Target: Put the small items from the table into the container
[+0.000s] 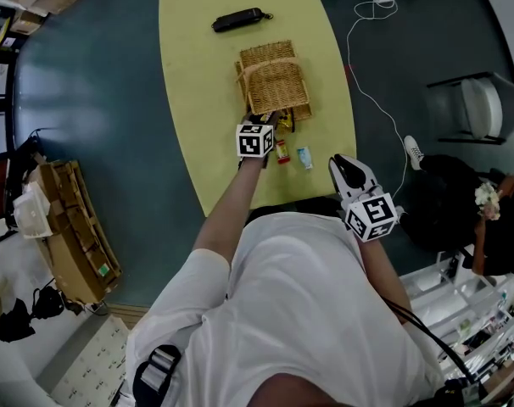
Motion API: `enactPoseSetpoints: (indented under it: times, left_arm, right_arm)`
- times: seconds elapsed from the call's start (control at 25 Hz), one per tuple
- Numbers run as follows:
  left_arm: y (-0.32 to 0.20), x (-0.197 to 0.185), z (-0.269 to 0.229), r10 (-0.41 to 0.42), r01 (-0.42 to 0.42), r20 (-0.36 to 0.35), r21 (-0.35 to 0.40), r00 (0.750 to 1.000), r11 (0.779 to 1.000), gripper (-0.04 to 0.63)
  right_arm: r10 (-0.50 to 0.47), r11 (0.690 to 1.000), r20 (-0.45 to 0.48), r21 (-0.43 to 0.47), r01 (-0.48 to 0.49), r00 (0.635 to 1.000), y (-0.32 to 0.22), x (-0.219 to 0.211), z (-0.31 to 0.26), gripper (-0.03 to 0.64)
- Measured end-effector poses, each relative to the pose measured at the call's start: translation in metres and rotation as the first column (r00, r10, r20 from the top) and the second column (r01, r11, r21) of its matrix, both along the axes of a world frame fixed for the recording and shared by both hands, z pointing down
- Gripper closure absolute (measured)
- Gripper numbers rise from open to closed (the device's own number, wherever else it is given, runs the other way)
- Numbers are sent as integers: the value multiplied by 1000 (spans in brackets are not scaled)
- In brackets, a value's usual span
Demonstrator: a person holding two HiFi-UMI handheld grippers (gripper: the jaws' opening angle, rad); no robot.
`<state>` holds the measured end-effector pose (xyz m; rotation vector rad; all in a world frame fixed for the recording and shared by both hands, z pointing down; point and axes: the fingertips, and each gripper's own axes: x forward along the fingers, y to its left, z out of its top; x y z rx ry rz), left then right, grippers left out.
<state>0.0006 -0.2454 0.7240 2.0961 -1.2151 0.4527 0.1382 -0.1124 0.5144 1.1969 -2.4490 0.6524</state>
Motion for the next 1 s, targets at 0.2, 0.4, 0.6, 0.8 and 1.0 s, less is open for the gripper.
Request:
enactPoseSetpoints:
  times: [0.2, 0.4, 0.6, 0.8, 1.0]
  left_arm:
    - [15, -13, 4, -32, 33, 11, -22, 999, 999, 446]
    - [26, -22, -4, -46, 46, 19, -8, 999, 999, 446]
    - [40, -34, -11, -80, 80, 23, 5, 997, 997, 446]
    - [59, -39, -16, -94, 95, 17, -9, 995, 995, 446]
    - [80, -43, -18, -90, 91, 25, -34, 996, 995, 448]
  right_arm:
    - [-10, 1000, 5, 10, 10, 1000, 0, -3, -2, 563]
    - [-24, 1000, 13, 21, 24, 1000, 2, -10, -5, 563]
    - [-46, 998, 24, 35, 45, 999, 2, -20, -9, 563]
    - [-78, 996, 36, 42, 77, 996, 7, -32, -13, 563]
    - [-96, 995, 46, 44, 94, 994, 8, -38, -14, 563]
